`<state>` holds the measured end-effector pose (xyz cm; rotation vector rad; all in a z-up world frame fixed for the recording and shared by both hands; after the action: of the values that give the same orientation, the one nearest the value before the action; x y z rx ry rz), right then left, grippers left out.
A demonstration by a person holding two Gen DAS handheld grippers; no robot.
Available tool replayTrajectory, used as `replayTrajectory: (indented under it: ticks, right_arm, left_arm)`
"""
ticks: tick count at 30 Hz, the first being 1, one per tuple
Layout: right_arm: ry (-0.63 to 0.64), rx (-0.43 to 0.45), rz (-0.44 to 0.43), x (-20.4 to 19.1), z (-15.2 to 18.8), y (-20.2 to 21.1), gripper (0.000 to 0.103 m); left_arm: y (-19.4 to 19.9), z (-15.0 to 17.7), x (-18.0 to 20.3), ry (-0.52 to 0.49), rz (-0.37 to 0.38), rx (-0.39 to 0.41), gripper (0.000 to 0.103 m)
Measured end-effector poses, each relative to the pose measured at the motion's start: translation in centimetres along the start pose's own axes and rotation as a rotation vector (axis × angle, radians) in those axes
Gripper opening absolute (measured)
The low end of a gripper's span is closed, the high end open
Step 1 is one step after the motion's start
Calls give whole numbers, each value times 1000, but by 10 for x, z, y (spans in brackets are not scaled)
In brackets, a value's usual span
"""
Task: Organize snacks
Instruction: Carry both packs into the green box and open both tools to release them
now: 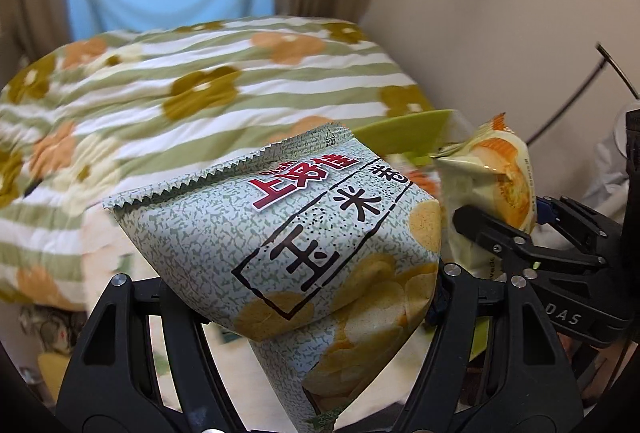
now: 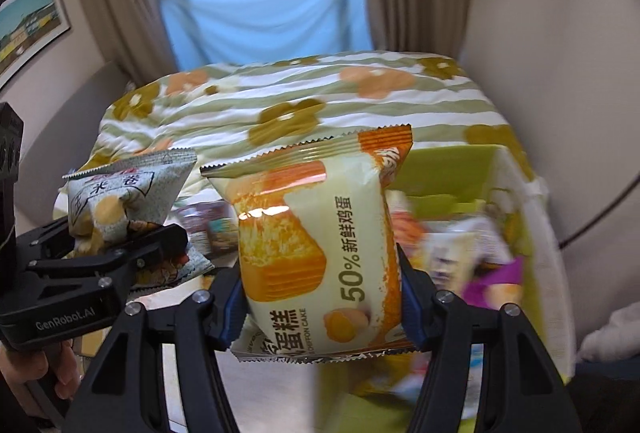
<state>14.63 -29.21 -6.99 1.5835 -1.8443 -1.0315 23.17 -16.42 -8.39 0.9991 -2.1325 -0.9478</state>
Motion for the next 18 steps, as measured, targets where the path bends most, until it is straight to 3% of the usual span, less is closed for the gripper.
replayTrajectory:
  ticks: [7, 11, 13, 15, 18]
  right_arm:
    - [-16, -12, 21, 89, -5, 14, 58]
    - [-16, -21, 25, 124, -6, 16, 58]
    - [-14, -26, 22, 138, -7, 16, 58]
    - [-8, -28, 15, 147, -9, 15, 58]
    - [3, -36, -12, 153, -12, 9, 58]
  left_arm:
    - [-44, -12, 90, 2, 57, -26, 68]
    - [-69, -10, 119, 7, 64, -50, 69]
    - [-79, -7, 130, 1, 59, -67, 74]
    - [-88, -3, 135, -6, 20, -79, 103]
    - [-92, 6, 134, 1, -28, -98, 102]
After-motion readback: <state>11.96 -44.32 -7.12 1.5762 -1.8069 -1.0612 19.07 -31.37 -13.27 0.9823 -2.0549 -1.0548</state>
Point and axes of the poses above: each gripper's, at about its wrist camera, not at the fingertips, and y roughly against the way its jaws point, x to its right, z to its underside, the point moved 1 cm from there along -y, roughly the way its jaws point, and after that the axes turned 1 degree about -x, right-handed, at the moved point
